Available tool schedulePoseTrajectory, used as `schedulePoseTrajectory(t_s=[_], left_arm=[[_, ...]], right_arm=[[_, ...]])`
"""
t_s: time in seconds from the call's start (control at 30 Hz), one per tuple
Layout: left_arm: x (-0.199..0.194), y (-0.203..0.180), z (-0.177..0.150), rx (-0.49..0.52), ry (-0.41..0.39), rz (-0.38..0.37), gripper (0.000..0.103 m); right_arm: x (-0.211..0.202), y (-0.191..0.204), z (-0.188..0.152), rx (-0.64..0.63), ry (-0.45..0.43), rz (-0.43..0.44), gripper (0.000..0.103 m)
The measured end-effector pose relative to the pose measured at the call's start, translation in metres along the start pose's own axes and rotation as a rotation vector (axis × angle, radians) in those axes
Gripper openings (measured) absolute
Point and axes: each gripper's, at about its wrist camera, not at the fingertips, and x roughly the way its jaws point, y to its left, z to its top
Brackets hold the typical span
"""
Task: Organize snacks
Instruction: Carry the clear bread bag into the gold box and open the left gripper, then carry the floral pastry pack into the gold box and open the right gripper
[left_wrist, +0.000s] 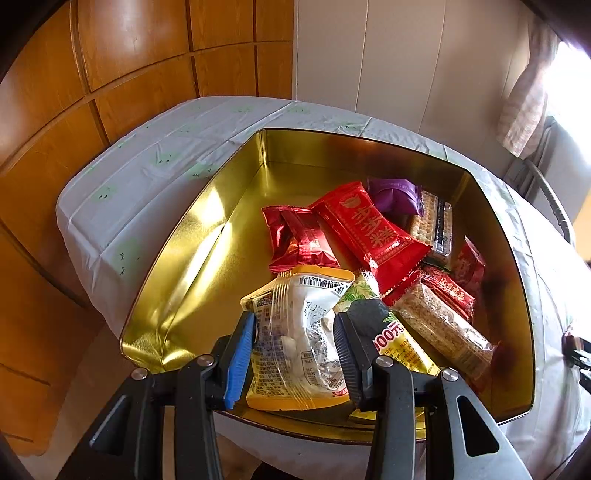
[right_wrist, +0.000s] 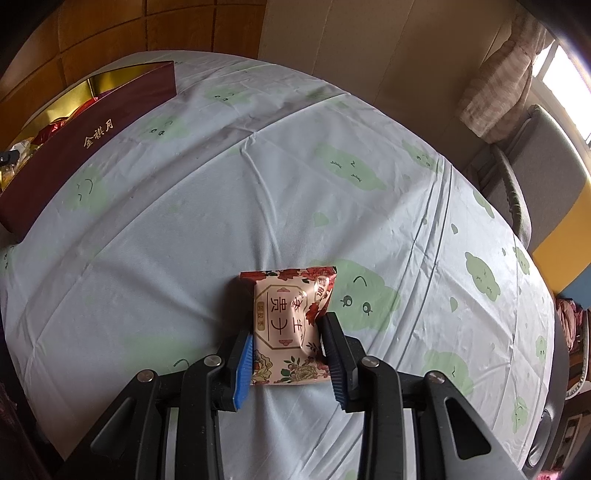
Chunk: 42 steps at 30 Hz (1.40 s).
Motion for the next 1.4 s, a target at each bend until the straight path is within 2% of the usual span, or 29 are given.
schedulePoseTrajectory(t_s=[0.27,0.57,0.67,0.73,0.8,0.93,1.1,1.23,1.4], left_arm=[[-0.008,0.006,-0.001,-0.007,-0.026,-0.004,0.046],[-0.022,0.025,-0.003,-0.058,-0.071,-0.017,0.047],[-0.027,0.033,-0.003,-0.076,-0.085,-0.016,0.047],[-0.029,0.038,-0.004,-0.086,-0.091,-0.015,0.047],[-0.031,0.042,-0.005,-0.097,-0.098,-0.013,0.047],[-0.034,0.050,-0.007,-0.120,-0.108,-0.001,0.047],[-0.038,0.052,-0.007,-0.123,-0.118,-0.001,0.047],[-0.041,0.053,-0.007,-0.117,-0.127,-0.003,0.047],[-0.039,0.057,-0.010,-0.120,-0.116,-0.009,0.047]], right_arm=[[0.003,-0.001,0.002,0.056,0.018,-0.015,0.035],[0.004,0.008,0.010,0.132,0.063,-0.099,0.033],[0.002,0.009,0.015,0.175,0.083,-0.101,0.032],[-0.007,0.013,0.024,0.215,0.062,-0.015,0.032],[-0.020,0.027,0.040,0.200,0.013,0.039,0.032],[-0.045,0.082,0.082,0.082,-0.080,0.165,0.032],[-0.061,0.158,0.125,-0.075,-0.146,0.277,0.032],[-0.050,0.208,0.160,-0.152,-0.150,0.324,0.032],[-0.002,0.232,0.189,-0.112,-0.069,0.360,0.032]])
